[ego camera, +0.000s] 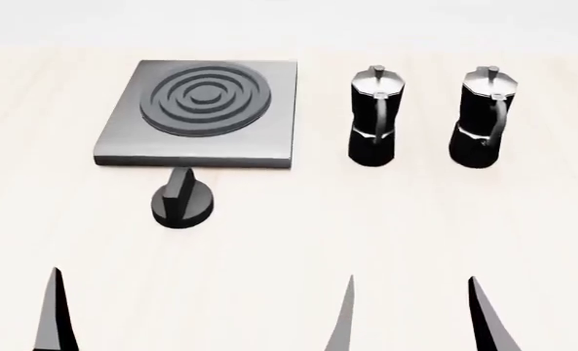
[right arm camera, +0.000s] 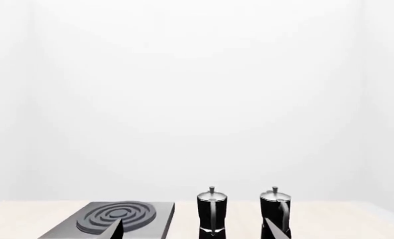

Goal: Put both moka pots on the stove.

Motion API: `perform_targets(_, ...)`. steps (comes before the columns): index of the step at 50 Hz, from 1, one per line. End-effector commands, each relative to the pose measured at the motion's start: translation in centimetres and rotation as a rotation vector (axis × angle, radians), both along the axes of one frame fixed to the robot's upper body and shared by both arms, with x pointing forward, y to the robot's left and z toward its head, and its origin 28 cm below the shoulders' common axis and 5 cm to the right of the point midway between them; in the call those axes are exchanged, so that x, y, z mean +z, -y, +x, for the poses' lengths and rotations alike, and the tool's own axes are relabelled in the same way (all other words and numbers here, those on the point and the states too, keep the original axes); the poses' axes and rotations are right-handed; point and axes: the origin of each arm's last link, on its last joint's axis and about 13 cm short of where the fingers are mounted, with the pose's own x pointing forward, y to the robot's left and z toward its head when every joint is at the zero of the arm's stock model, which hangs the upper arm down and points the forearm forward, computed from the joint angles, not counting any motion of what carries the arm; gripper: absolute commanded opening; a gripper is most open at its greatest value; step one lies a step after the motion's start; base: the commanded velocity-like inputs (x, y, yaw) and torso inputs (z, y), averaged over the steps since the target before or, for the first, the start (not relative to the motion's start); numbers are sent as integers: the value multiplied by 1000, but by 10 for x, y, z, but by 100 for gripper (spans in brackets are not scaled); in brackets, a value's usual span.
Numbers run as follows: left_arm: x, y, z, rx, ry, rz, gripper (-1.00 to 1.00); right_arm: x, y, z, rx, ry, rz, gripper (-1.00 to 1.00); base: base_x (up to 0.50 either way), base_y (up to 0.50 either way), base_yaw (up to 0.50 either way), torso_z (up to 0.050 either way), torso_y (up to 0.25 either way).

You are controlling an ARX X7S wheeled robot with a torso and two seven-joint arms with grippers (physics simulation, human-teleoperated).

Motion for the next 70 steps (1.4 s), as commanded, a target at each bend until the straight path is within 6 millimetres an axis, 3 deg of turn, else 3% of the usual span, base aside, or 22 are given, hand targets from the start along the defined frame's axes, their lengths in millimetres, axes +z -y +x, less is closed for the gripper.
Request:
perform_targets(1, 0, 1, 0, -2, 1, 0, 100, 0, 0, 0, 3, 0, 2, 100, 238, 0, 0, 0, 0)
perform_targets(70, -2, 2, 0, -6, -3, 1, 100, -5, 0, 3, -3, -12, 2, 100, 245, 0, 0, 0, 0)
